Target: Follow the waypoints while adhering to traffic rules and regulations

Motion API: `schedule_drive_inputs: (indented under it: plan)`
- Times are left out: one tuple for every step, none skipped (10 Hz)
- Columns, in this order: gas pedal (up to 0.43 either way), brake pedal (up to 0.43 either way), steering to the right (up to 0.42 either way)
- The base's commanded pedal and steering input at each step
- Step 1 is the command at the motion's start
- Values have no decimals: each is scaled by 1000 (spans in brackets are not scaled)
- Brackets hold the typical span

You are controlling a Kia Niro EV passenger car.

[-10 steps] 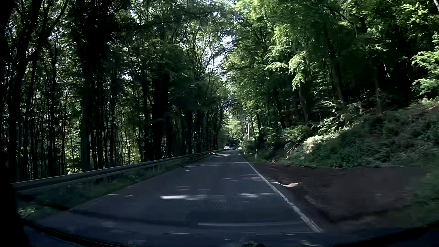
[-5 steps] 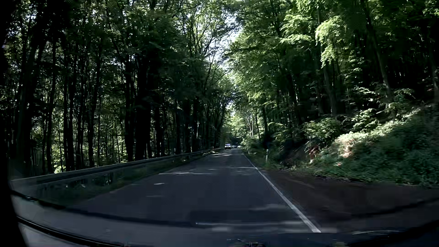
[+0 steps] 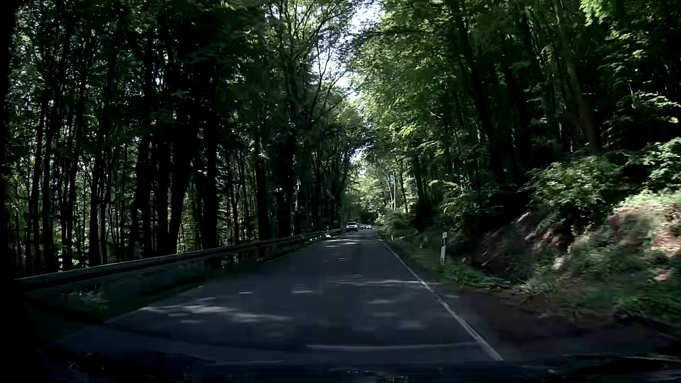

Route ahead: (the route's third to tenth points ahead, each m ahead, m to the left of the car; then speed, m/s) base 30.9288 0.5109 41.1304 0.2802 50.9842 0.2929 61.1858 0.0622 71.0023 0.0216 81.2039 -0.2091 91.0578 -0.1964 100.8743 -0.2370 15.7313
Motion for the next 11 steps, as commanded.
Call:
schedule_drive_inputs:
  plan:
    - [339,0,-2]
    - [331,0,-1]
    - [331,0,3]
    - [331,0,6]
    - [331,0,7]
    - [331,0,5]
    - [331,0,4]
    - [331,0,4]
    - [331,0,4]
    - [331,0,4]
    - [331,0,2]
